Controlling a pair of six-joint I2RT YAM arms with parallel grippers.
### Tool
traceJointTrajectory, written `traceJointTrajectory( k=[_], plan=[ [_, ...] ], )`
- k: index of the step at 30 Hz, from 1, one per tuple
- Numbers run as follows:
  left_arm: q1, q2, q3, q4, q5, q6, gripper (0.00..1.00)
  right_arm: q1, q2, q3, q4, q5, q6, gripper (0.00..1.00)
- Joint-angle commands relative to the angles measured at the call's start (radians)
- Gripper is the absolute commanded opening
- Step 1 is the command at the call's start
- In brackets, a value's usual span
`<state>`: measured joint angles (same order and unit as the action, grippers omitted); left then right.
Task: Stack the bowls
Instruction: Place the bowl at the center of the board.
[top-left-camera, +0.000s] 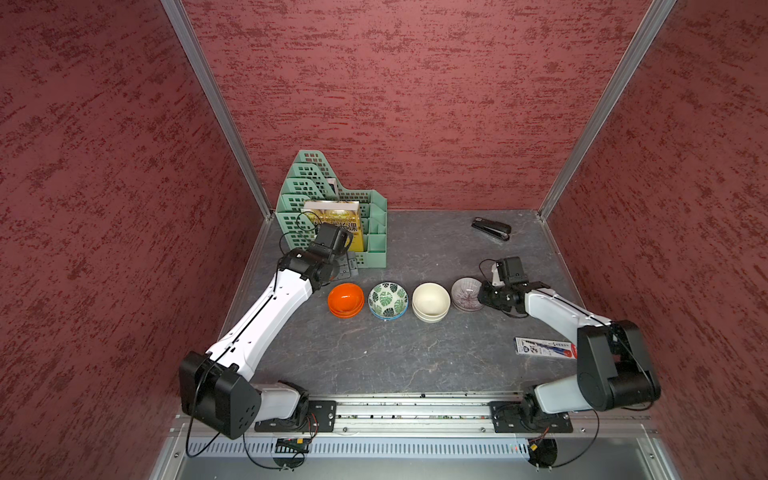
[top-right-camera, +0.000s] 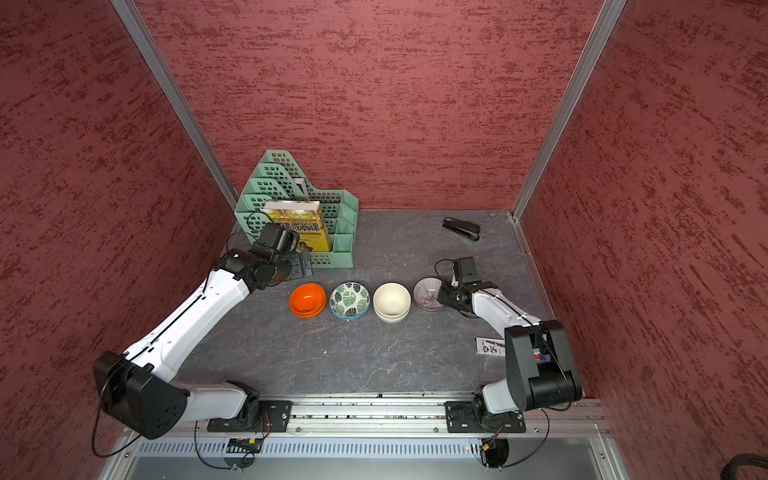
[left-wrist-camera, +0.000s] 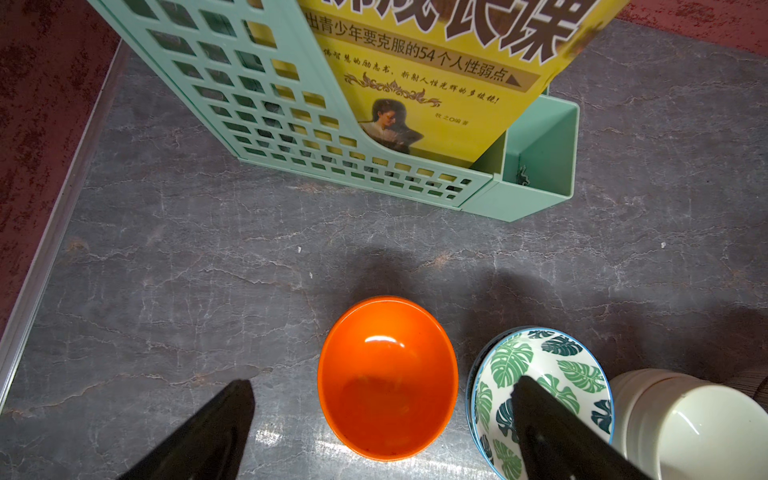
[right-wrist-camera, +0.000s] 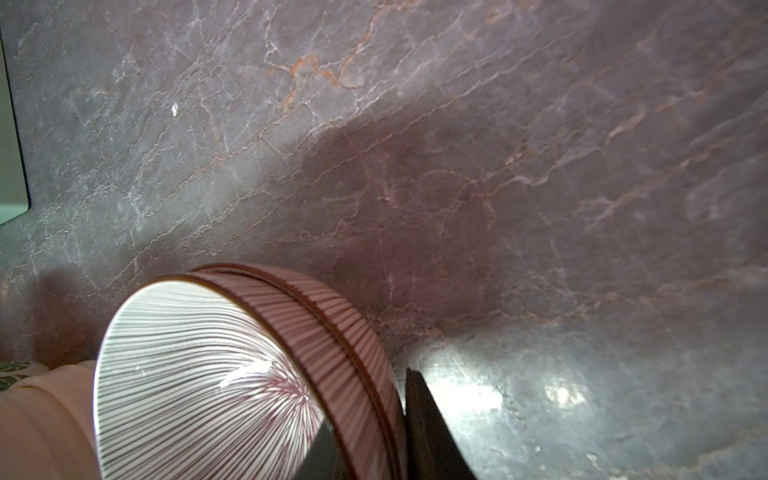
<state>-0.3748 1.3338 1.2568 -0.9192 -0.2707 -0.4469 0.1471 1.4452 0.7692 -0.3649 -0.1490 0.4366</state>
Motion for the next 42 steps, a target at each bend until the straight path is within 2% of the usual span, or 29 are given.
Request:
traceJointTrajectory(
  k=[1,8,19,36,38,42],
  plan=[
    [0.007,-0.009,-0.007,0.013,-0.011,0.011,1.00,0.003,-0.056,-0.015,-0.029,0.007,-0.014,0.21],
    [0.007,-0.001,-0.011,0.027,0.000,0.014,1.00,0.003,-0.122,-0.074,-0.055,-0.013,-0.024,0.20],
    [0.013,-0.003,-0.017,0.032,0.005,0.023,1.00,0.003,-0.111,-0.082,-0.052,0.048,0.004,0.20],
    [0.015,0.001,-0.004,0.025,0.008,0.028,1.00,-0.007,-0.108,-0.101,-0.026,0.067,0.013,0.20],
    [0.014,0.003,-0.004,0.025,0.008,0.028,1.00,-0.007,-0.105,-0.100,-0.025,0.063,0.011,0.22],
    [0.015,0.005,-0.003,0.023,0.008,0.028,1.00,-0.007,-0.105,-0.102,-0.022,0.063,0.011,0.35]
  ],
)
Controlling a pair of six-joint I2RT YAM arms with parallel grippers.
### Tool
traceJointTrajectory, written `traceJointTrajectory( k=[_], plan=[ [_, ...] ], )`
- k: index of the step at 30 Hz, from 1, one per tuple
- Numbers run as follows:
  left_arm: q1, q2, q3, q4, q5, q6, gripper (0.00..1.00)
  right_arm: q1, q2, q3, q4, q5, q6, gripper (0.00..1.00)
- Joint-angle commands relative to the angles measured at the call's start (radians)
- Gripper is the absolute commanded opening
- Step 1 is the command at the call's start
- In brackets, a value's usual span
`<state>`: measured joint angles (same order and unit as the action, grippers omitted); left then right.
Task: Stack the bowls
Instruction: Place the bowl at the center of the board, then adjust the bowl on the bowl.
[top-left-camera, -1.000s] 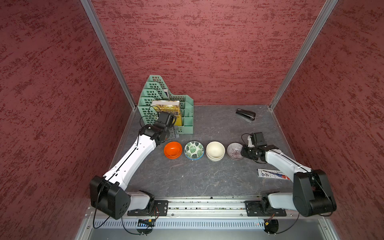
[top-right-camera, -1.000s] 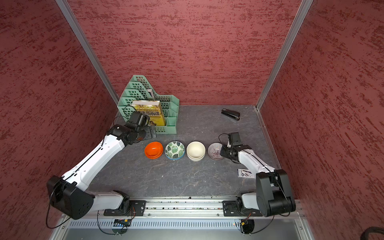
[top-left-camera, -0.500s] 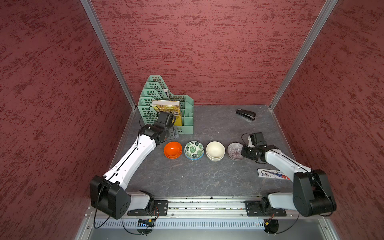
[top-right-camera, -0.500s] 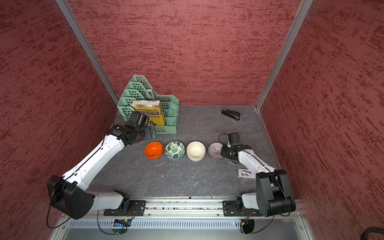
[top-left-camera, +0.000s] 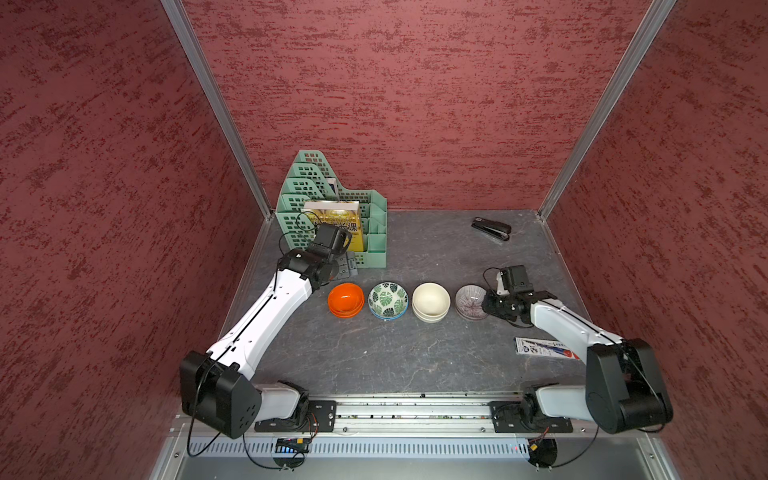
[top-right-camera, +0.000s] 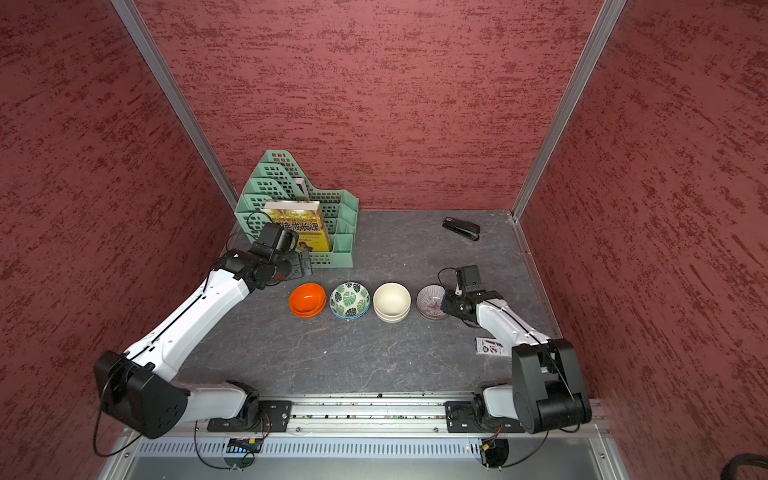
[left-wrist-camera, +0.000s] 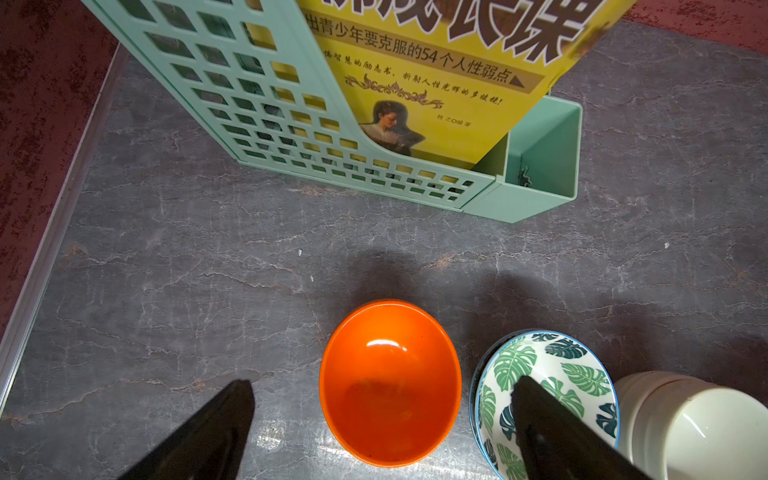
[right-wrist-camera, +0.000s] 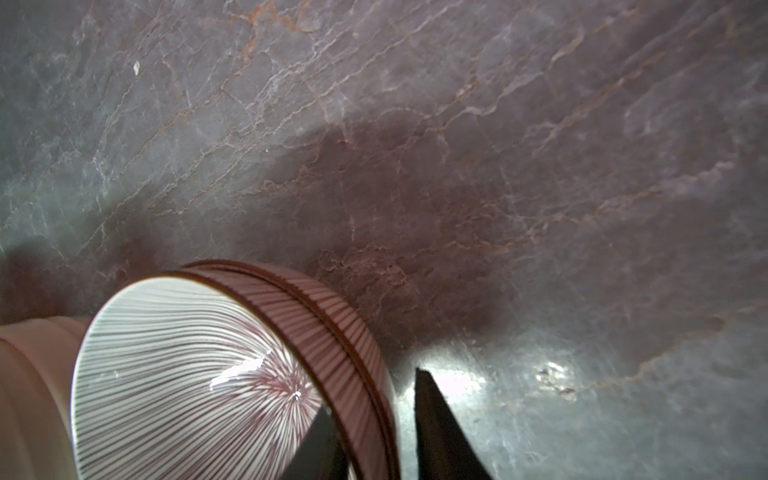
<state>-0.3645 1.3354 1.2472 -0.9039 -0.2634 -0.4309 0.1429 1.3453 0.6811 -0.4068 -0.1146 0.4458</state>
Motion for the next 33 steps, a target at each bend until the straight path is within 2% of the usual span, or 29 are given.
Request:
traceJointTrajectory(
  k=[1,6,14,16,20,23,26,29,33],
  plan=[
    [0.005,0.004,0.007,0.009,-0.001,0.013,1.00,-0.003,-0.007,-0.014,0.021,0.027,0.002,0.37],
    [0.005,0.004,0.010,0.006,-0.005,0.013,0.99,-0.003,-0.049,-0.003,0.010,0.031,0.000,0.48],
    [0.002,0.022,0.002,0.011,0.007,0.010,1.00,-0.003,-0.164,0.075,-0.091,0.040,-0.024,0.54],
    [-0.014,0.029,0.002,0.019,0.020,0.006,1.00,-0.001,-0.180,0.086,-0.105,0.037,-0.029,0.53],
    [-0.107,0.078,0.046,0.018,0.017,0.006,1.00,0.024,-0.227,0.101,-0.117,0.022,-0.045,0.48],
    [-0.168,0.127,0.078,0.024,0.041,-0.003,1.00,0.087,-0.260,0.120,-0.100,-0.019,-0.052,0.45],
    [-0.213,0.166,0.095,0.047,0.086,-0.016,1.00,0.166,-0.232,0.156,-0.093,-0.045,-0.064,0.43],
    [-0.256,0.201,0.115,0.051,0.091,-0.017,1.00,0.225,-0.189,0.179,-0.082,-0.024,-0.068,0.42],
    [-0.287,0.226,0.132,0.033,0.078,-0.019,1.00,0.233,-0.152,0.174,-0.093,0.080,-0.054,0.39]
  ],
)
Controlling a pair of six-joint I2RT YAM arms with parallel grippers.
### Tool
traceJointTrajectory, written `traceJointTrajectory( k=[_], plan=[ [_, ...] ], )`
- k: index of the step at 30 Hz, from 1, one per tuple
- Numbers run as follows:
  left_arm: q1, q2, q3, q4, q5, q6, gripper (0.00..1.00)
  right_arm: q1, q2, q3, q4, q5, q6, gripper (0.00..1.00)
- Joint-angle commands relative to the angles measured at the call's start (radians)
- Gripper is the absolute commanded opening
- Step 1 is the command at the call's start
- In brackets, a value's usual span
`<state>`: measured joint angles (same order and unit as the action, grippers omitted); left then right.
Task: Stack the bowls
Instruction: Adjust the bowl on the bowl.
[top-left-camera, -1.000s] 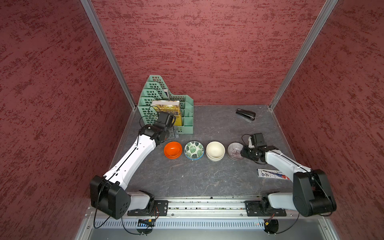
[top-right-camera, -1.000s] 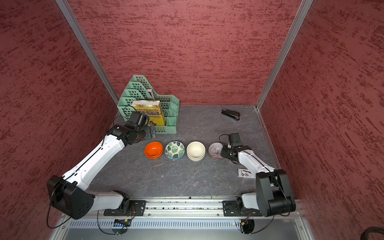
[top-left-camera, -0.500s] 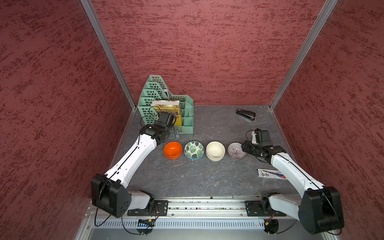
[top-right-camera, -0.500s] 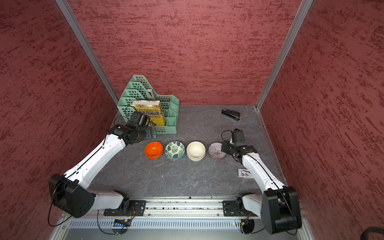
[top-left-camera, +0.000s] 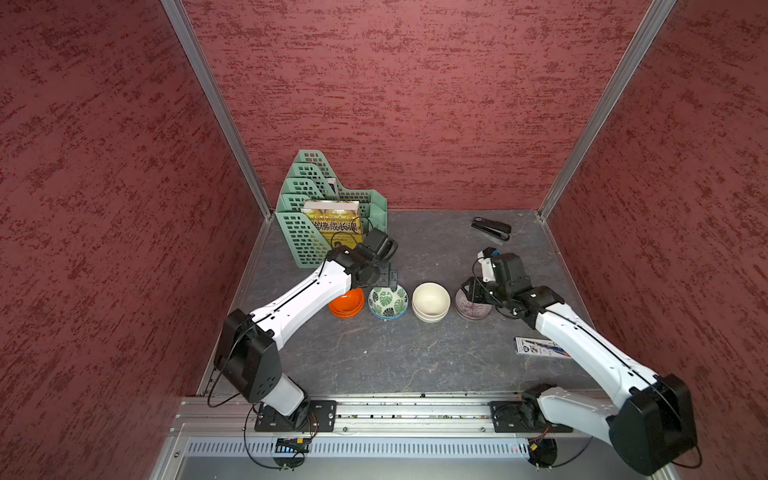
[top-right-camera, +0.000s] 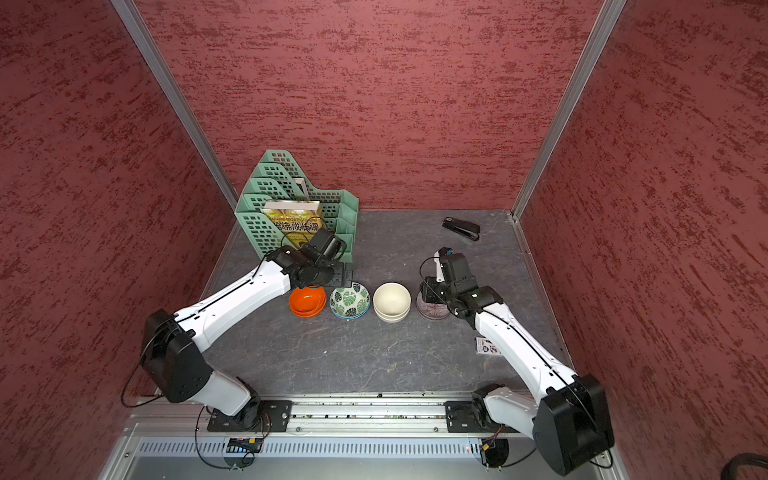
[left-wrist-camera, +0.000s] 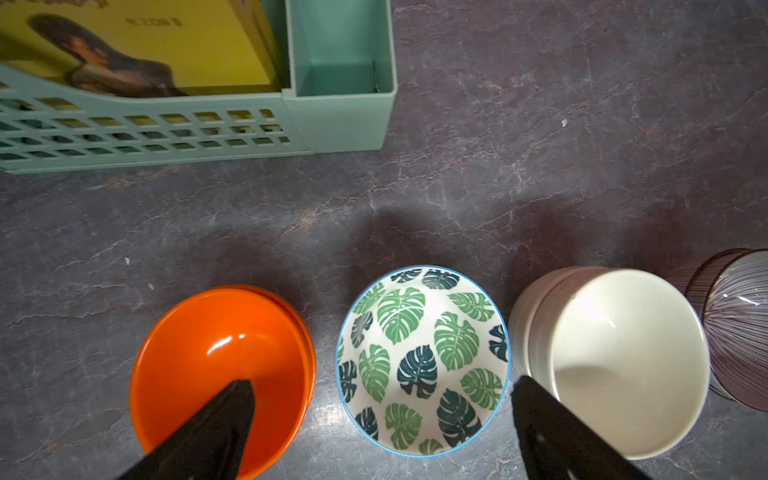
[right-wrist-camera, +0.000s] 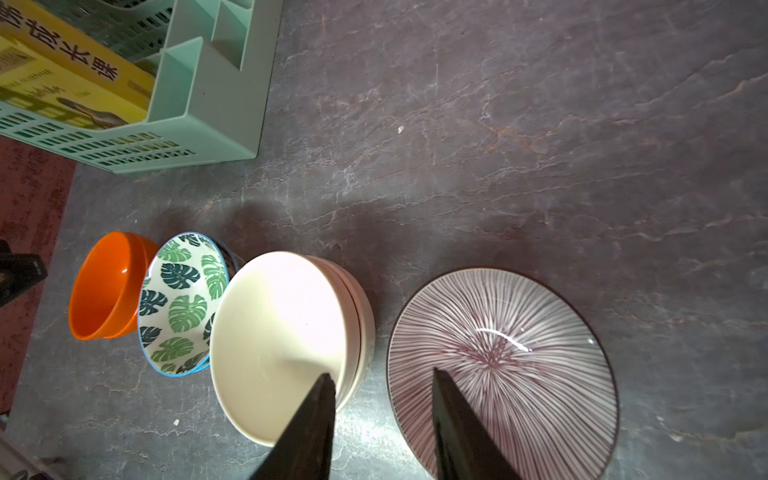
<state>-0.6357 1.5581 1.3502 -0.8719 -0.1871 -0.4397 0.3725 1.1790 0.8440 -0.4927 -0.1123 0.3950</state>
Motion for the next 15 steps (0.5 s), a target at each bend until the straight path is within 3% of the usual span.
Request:
traceJointTrajectory(
  k=[1,15],
  plan=[
    [-0.016,0.001,0.026,0.001,0.002,-0.011,1.00,0.001,0.014,0.005,-0.007,0.095,-0.001,0.39],
    [0.009,-0.052,0.005,-0.018,-0.031,-0.005,1.00,-0.162,-0.012,-0.074,-0.054,0.115,0.016,0.25]
  ],
)
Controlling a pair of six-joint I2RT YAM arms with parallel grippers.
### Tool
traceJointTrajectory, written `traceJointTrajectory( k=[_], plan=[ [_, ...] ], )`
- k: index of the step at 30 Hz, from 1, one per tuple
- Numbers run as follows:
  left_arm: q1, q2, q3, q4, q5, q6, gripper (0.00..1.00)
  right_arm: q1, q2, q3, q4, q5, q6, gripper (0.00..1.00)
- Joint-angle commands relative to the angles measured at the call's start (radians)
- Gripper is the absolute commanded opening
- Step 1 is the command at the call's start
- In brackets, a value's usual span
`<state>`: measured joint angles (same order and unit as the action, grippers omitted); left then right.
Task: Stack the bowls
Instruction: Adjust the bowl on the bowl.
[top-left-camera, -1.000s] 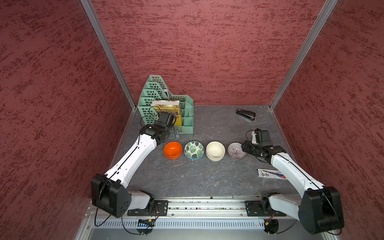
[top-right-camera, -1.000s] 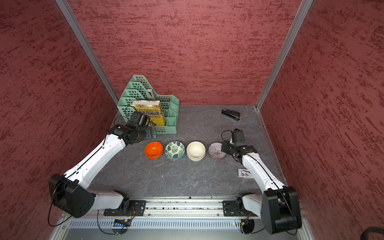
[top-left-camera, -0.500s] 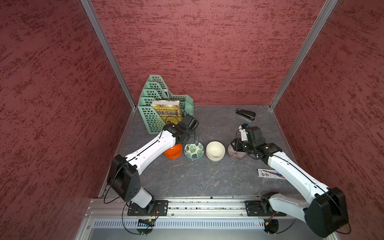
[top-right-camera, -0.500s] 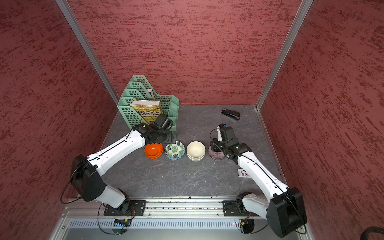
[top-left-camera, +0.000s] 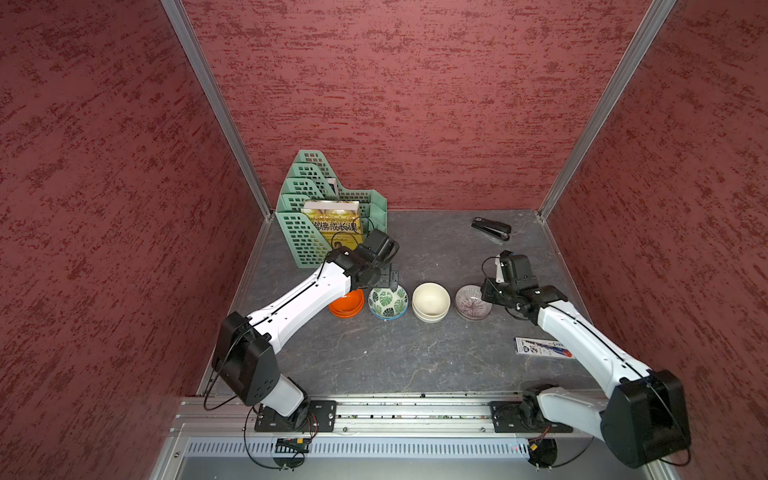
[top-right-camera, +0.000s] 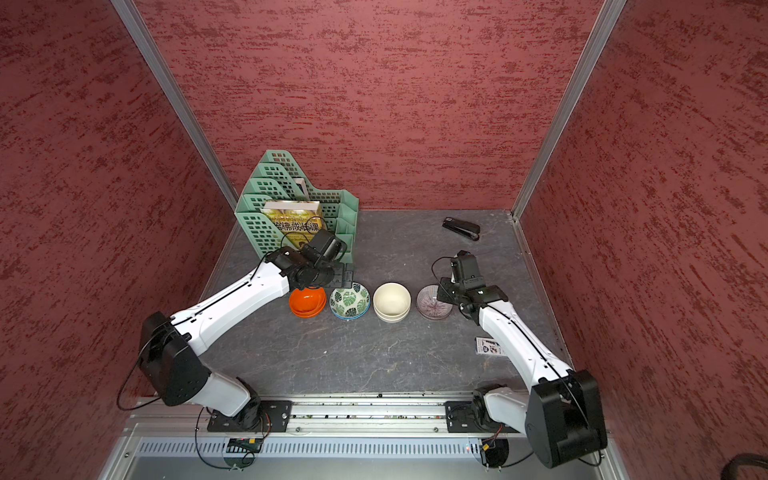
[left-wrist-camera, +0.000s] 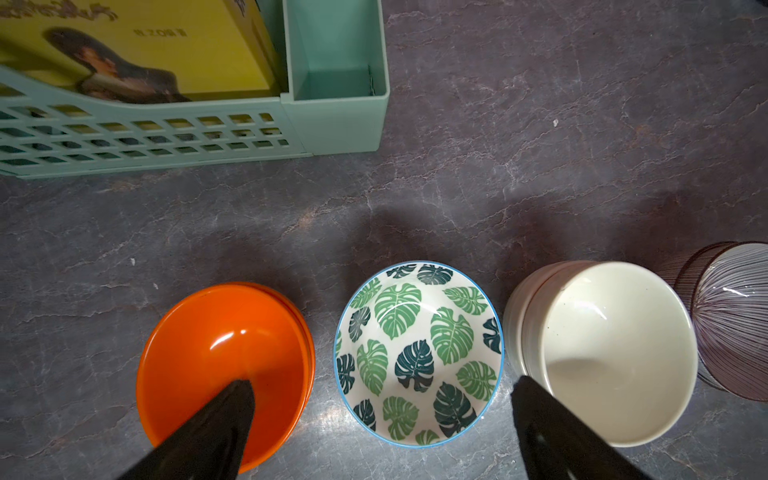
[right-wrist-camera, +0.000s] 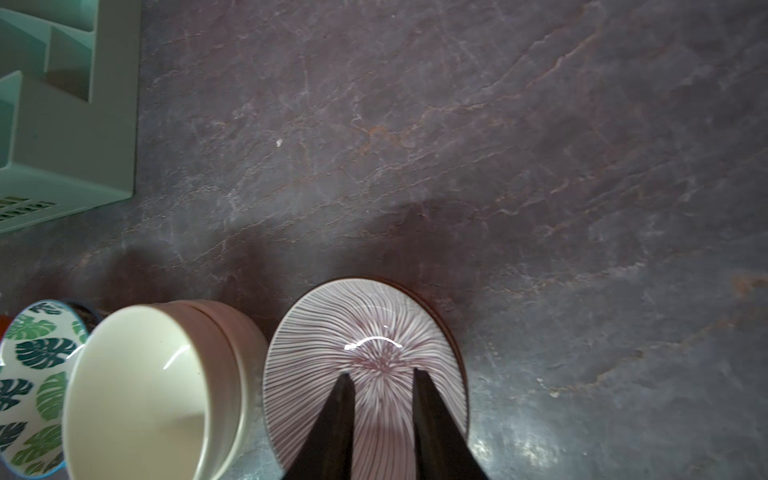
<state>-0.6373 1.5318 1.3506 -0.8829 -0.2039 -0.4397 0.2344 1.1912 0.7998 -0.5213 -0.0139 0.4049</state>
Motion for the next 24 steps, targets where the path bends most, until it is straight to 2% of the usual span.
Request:
traceJointTrajectory(
  k=[1,7,24],
  plan=[
    [0.012,-0.025,0.005,-0.006,-0.014,-0.006,1.00,-0.034,-0.029,-0.042,-0.020,0.014,0.011,0.24],
    [0.016,-0.026,0.006,-0.008,-0.014,-0.002,1.00,-0.077,-0.029,-0.078,0.007,-0.014,0.009,0.20],
    [0.032,-0.034,0.013,-0.019,-0.020,-0.002,1.00,-0.086,0.017,-0.093,0.048,-0.029,0.002,0.15]
  ],
)
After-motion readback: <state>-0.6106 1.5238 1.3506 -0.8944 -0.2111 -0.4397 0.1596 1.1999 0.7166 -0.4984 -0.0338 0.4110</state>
